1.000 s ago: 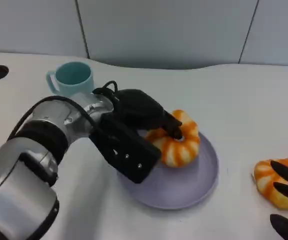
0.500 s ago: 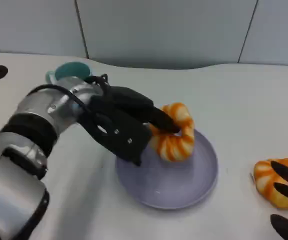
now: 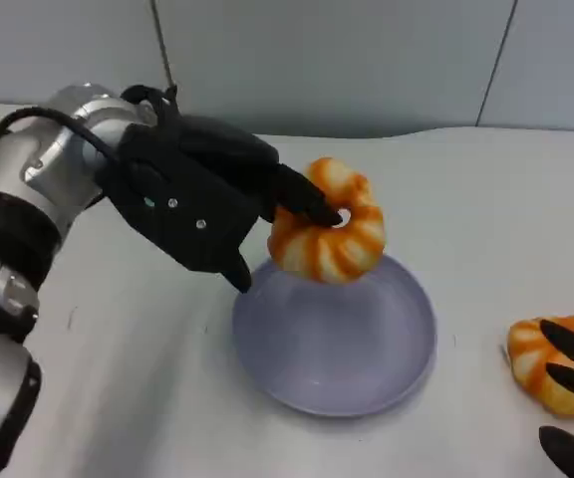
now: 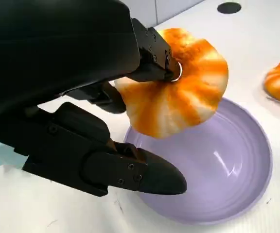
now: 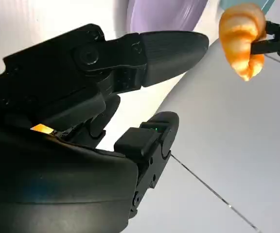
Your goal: Grasp the bread from the table and place it into the plate.
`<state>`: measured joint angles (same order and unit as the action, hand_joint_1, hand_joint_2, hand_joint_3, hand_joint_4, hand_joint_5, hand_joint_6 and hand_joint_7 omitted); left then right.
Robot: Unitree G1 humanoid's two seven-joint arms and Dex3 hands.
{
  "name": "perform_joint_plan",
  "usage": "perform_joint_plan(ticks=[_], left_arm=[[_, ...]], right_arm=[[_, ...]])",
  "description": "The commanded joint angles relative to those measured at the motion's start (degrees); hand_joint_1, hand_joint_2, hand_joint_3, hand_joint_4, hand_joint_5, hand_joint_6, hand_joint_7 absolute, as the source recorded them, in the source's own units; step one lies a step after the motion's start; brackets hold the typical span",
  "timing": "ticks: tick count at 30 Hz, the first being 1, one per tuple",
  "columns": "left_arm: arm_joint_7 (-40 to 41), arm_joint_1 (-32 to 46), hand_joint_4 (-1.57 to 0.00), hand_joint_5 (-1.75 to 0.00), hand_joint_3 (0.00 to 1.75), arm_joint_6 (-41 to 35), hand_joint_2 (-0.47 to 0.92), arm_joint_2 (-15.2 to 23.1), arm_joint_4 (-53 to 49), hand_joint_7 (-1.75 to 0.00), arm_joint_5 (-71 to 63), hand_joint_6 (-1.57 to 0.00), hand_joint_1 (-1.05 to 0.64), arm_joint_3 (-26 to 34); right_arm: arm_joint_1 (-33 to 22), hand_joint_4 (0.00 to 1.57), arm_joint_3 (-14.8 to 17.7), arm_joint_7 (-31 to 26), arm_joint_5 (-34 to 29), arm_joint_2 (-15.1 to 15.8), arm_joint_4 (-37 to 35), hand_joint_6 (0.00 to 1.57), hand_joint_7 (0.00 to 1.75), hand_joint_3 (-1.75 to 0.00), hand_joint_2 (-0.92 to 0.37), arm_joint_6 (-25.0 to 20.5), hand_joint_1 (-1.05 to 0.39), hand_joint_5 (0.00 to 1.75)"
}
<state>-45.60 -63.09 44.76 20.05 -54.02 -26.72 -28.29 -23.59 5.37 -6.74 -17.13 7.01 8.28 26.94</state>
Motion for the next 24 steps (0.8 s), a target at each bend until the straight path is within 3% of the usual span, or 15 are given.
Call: perform_joint_plan(ticks=[1,3,5,7,9,12,14,15,17,19,23,24], left_arm=[[1.08,0.75,-0.27,-0.07,0.28,1.66,0.92,1.38,1.02,-0.09,-0.79,-0.8,-0.85,-0.45],[1.74,0.86,-0.31,-0.08,0.27,2.04,0.92,1.2,1.0,-0.11,-0.93,-0.89,-0.83,-0.53],[2.13,0.77,-0.42,-0.13,0.28,2.38,0.92,1.1,0.95,-0.09,-1.07,-0.88,-0.82,-0.68],[0.92,0.69,-0.66,-0.18,0.28,1.13,0.92,0.68,0.61,-0.03,-0.22,-0.69,-0.82,-0.49],[-0.21,0.64,-0.79,-0.19,0.29,-0.21,0.92,0.29,0.32,-0.01,0.36,-0.49,-0.83,-0.41],[-0.71,0.89,-0.9,-0.23,0.29,-1.46,0.92,0.11,0.84,0.0,0.41,-0.37,-0.84,-0.54],[-0.92,0.85,-0.91,-0.23,0.29,-1.44,0.92,0.07,1.09,-0.01,0.01,-0.37,-0.84,-0.93],[-0.98,0.78,-0.82,-0.18,0.29,-1.31,0.92,0.06,1.15,-0.07,-0.24,-0.48,-0.84,-1.16],[-0.21,0.77,-0.78,-0.15,0.29,-0.3,0.92,0.01,0.81,-0.09,-0.76,-0.54,-0.83,-1.58],[1.11,1.03,-0.58,-0.04,0.28,1.16,0.92,-0.25,-0.3,-0.09,-0.94,-0.69,-0.83,-1.8],[2.36,1.75,-0.5,0.0,0.29,2.29,0.92,-0.41,-1.79,-0.03,0.0,-0.63,-0.83,-1.05],[2.74,2.15,-0.56,-0.04,0.27,2.57,0.92,-0.31,-1.89,-0.04,0.66,-0.66,-0.81,-0.45]], right_arm=[[-0.47,0.83,0.42,0.01,0.83,0.22,1.04,0.62,0.0,-0.36,-0.92,-0.48,-0.35,0.0],[-0.52,0.83,0.37,-0.15,0.6,0.16,1.11,0.62,0.0,-0.36,-0.92,-0.42,-0.35,0.0],[-0.52,0.83,0.34,-0.24,0.4,0.12,1.19,0.62,0.0,-0.36,-0.92,-0.48,-0.35,0.01],[-0.6,0.83,0.3,-0.16,0.42,0.03,1.49,0.62,0.0,-0.36,-0.92,-0.91,-0.35,0.0],[-0.68,0.82,0.26,-0.07,0.58,-0.05,1.68,0.62,0.0,-0.36,-0.92,-1.15,-0.36,0.0],[-0.75,0.82,0.24,-0.01,0.68,0.06,1.73,0.62,0.0,-0.36,-0.92,-1.01,-0.35,0.0],[-0.74,0.82,0.26,0.01,0.69,0.23,1.59,0.62,0.0,-0.36,-0.92,-0.74,-0.35,0.0],[-0.71,0.81,0.28,0.03,0.72,0.32,1.48,0.61,0.0,-0.37,-0.92,-0.55,-0.34,0.0],[-0.7,0.81,0.29,0.09,0.8,0.4,1.38,0.61,0.0,-0.37,-0.92,-0.44,-0.34,0.0],[-0.86,0.81,0.26,0.08,0.69,0.25,1.7,0.61,0.0,-0.37,-0.92,-0.89,-0.34,0.0],[-0.88,0.81,0.17,-0.12,0.59,0.12,1.55,0.61,0.0,-0.37,-0.92,-0.6,-0.34,0.0],[-0.81,0.82,0.17,-0.22,0.5,0.14,1.38,0.62,0.0,-0.37,-0.92,-0.39,-0.34,0.01]])
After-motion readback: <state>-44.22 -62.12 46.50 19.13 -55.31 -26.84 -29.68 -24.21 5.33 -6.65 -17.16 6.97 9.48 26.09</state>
